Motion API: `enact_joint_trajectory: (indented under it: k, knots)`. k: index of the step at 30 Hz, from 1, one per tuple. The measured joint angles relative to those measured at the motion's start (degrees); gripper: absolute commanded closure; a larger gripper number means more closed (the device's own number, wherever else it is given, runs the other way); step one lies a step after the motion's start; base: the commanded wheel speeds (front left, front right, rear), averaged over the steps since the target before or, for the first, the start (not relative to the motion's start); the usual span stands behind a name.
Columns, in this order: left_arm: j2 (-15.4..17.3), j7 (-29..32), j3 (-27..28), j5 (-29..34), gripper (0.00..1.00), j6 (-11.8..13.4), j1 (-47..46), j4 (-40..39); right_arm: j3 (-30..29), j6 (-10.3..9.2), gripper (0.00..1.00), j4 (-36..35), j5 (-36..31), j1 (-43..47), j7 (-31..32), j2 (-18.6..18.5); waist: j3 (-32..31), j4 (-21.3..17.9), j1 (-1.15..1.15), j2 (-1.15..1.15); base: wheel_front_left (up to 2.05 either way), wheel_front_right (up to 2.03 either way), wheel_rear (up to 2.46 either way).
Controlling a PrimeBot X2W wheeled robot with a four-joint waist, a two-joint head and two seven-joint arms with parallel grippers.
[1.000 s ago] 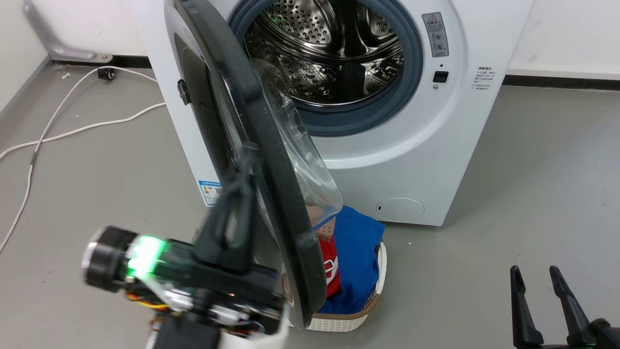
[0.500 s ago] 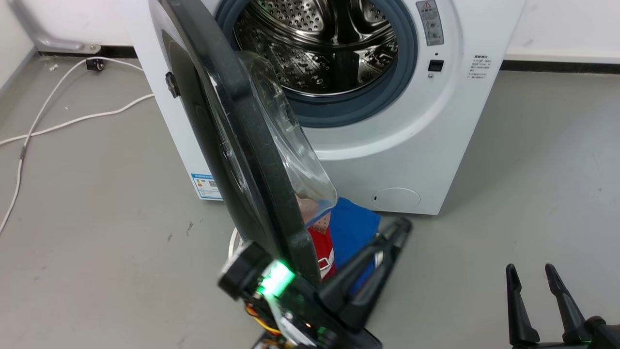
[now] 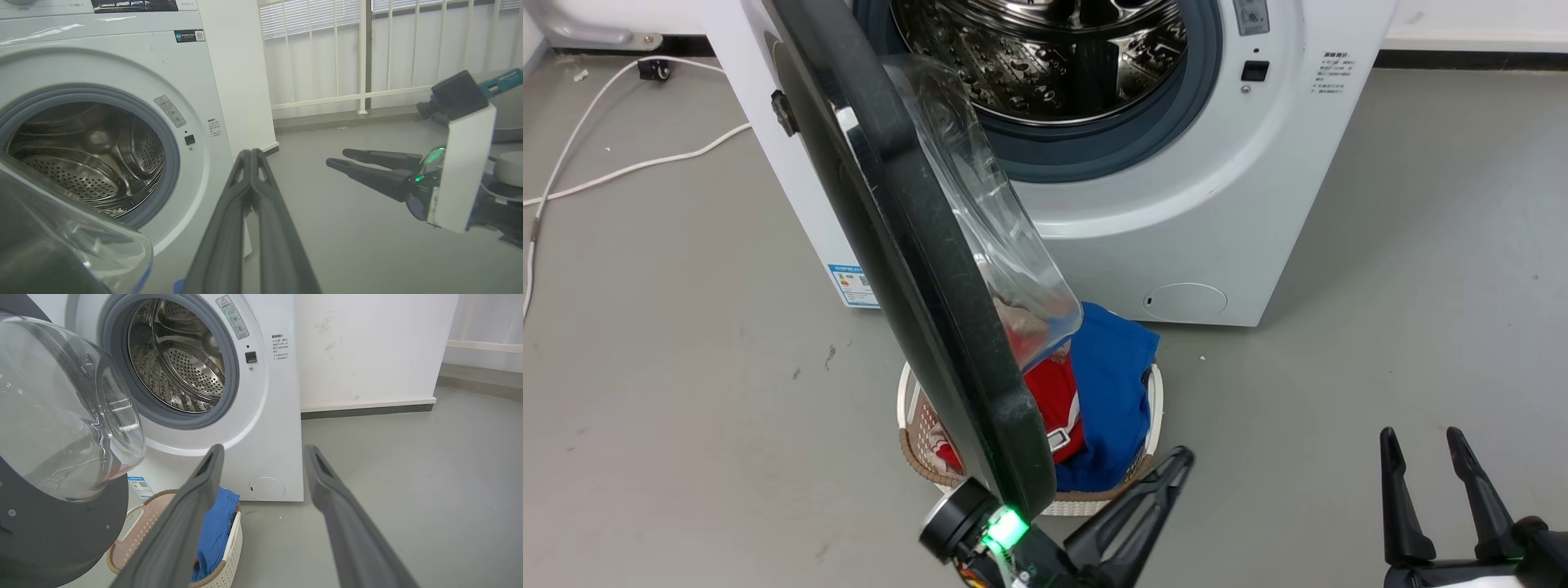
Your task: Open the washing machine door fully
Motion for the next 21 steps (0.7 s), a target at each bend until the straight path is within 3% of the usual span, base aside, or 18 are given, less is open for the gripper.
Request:
enact_joint_trajectory:
  k: [10,21]
  knots:
    - [0.88,0.01,5.01,-2.63,1.00,2.66,1.58,7.26,-0.30,0.00,0.00,0.78,0.00,-0.38,0.00,0.01,0.88,1.21,0.00,0.00,0.00,0.00,0.00]
    - [0.92,-0.21,9.15,-3.42,1.00,4.08,5.01,8.22,-0.52,-0.01,0.00,1.51,0.67,0.21,0.00,0.01,-0.31,3.89,0.00,0.00,0.00,0.00,0.00]
